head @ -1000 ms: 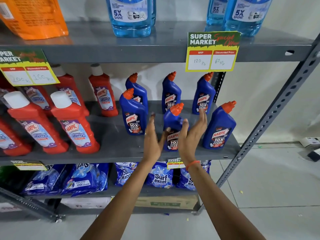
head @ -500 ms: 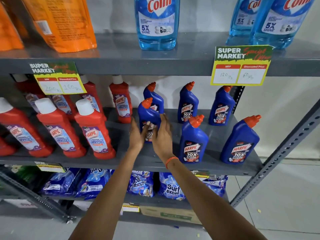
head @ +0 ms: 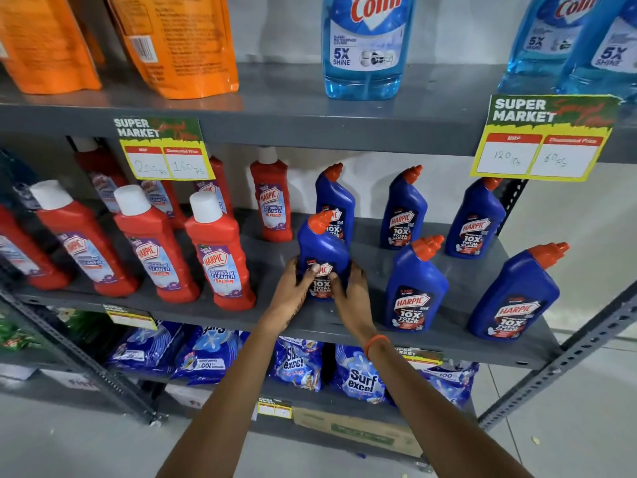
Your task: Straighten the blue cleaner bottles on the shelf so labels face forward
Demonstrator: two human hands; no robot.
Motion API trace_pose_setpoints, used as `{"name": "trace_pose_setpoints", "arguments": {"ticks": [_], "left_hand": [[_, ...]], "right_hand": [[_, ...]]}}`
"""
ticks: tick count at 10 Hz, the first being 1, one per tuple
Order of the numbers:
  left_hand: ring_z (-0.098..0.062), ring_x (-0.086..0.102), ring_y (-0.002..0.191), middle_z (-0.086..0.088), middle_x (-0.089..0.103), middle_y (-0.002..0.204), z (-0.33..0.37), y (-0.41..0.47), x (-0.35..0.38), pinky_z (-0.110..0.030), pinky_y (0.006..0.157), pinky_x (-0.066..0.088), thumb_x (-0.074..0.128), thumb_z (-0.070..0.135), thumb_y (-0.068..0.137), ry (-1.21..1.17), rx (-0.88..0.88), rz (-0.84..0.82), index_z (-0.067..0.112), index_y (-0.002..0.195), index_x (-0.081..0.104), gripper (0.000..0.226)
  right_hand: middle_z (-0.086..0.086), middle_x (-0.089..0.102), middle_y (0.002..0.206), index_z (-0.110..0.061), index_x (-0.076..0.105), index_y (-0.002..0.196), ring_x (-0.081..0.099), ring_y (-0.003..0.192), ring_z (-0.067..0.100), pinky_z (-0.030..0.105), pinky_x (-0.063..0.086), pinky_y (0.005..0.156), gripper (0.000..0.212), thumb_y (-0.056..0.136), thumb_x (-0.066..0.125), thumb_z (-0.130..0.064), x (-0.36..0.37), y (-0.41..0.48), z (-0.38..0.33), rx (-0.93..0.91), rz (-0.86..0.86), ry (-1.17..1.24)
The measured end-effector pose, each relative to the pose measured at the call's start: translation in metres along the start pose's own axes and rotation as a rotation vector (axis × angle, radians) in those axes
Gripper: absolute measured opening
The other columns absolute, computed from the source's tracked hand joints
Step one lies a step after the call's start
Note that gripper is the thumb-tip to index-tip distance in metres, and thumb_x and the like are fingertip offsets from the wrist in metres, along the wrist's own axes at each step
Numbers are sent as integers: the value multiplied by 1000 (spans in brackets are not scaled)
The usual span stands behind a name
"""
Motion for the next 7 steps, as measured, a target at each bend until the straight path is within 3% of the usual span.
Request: {"name": "trace_pose_setpoints", "arguments": {"ticks": [2,4,5,6,7], "left_hand": [[-21,60,108,-9,63,117,-4,-27,-6,-37,95,49,54,36,90,2,-10,-21,12,123,47,41],[-22,60,109,-9,63,117,1,-40,-9,-44,97,49,54,38,89,16,-11,-32,16,121,47,39],[-24,59,111,-6,62,117,7,-47,-9,-38,95,49,55,35,90,43,-15,-22,14,124,45,41],[-24,58,113,-4,59,117,17,-57,-8,-32,91,46,56,29,90,137,44,8,12,128,42,44],[-36,54,118,-17,56,128,23,-71,-6,-37,90,43,58,25,89,461,-18,54,1,134,33,57]], "right_hand": [[14,41,136,-9,36,135,38,130,25,38,34,111,45,94,50,-19,1,-36,4,-33,27,33],[12,44,128,-11,40,131,46,121,27,49,42,105,41,93,51,-19,2,-42,5,-8,34,49],[14,46,126,-8,39,132,45,120,27,49,41,105,42,93,51,-17,-2,-46,-1,18,37,48],[17,46,128,-5,36,135,42,123,28,47,37,108,46,93,50,-16,-8,-51,-12,-24,62,12],[22,42,134,-1,27,140,36,128,33,42,32,110,52,94,48,-14,-21,-51,-19,3,54,-61]]}}
Point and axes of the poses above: each hand's wrist, its own y-axis towards the middle knuckle, its own x-axis out of the palm, z = x × y, the point moved 9 cm from there along y, towards the middle knuckle
